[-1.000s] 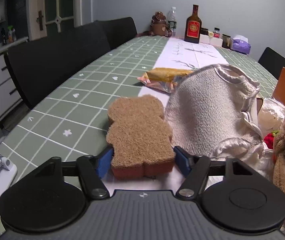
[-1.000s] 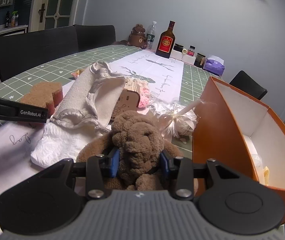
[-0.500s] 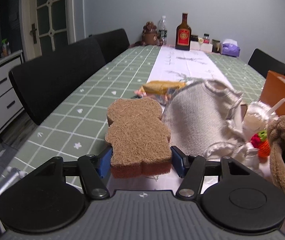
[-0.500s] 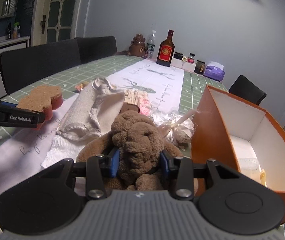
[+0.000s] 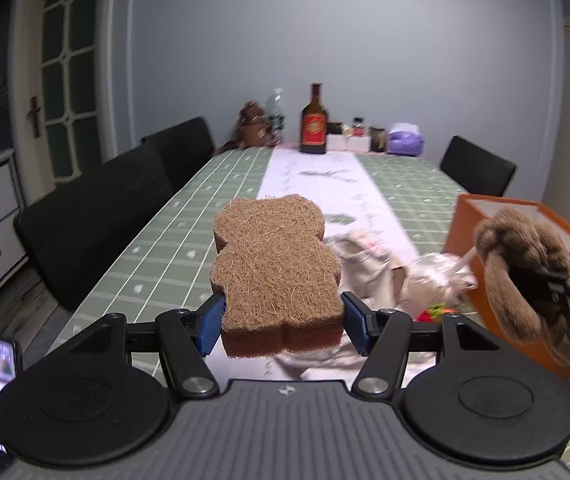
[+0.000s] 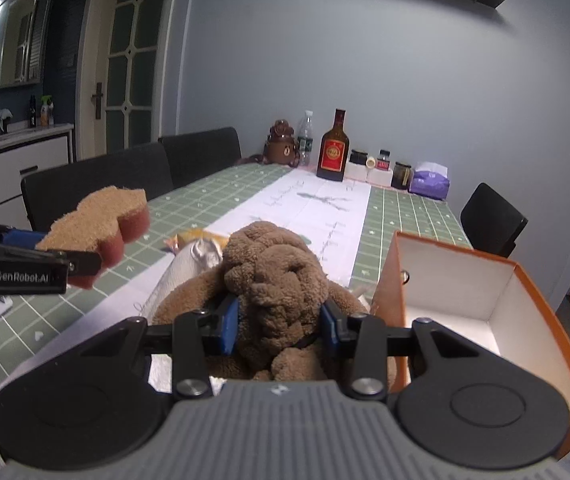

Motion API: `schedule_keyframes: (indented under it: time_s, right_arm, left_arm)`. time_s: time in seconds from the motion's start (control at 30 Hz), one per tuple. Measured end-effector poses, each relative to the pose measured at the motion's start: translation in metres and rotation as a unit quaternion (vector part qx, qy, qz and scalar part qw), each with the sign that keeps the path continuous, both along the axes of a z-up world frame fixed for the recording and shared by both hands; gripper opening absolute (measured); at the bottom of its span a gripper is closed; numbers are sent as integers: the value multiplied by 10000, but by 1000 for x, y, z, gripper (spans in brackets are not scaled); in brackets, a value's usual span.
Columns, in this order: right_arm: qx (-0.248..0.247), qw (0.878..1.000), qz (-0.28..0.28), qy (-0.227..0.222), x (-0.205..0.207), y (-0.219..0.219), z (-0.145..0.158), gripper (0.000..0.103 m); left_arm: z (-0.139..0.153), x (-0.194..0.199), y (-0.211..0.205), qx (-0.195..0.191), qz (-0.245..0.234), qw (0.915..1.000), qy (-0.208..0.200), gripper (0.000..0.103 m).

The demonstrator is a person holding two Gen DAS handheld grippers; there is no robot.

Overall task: Organize soft objects
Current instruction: 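Lift the plush bear and coir sponge and carry them over the orange box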

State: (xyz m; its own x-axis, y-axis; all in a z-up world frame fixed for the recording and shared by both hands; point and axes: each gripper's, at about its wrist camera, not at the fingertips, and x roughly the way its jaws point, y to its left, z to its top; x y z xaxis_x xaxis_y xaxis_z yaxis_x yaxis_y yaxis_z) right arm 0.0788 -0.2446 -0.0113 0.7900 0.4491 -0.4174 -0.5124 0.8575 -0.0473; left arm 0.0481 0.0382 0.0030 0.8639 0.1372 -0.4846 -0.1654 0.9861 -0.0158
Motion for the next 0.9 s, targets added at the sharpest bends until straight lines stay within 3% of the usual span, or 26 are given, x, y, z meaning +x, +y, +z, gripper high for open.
schedule_keyframes:
  time_s: [0.3,0.57,0.73,0.9]
  right_arm:
    - [65,9996,-157,-242,18,-40,48,40]
    - [-138,9981,-595,-106,55,-87,68,40]
    - [-179,9956,-902,170,90,-120,72,40]
    - [-76,9905,-1073,856,138,-152,63,40]
  left_arm:
    - [34,14,-42,289,-735,9963,-348,70]
    - [60,54,-92,262,-1862,9819,-249,70]
    - [64,91,-130,145,-2443,9696,38,70]
    - [56,127,-173,205,-2907,9552,509,70]
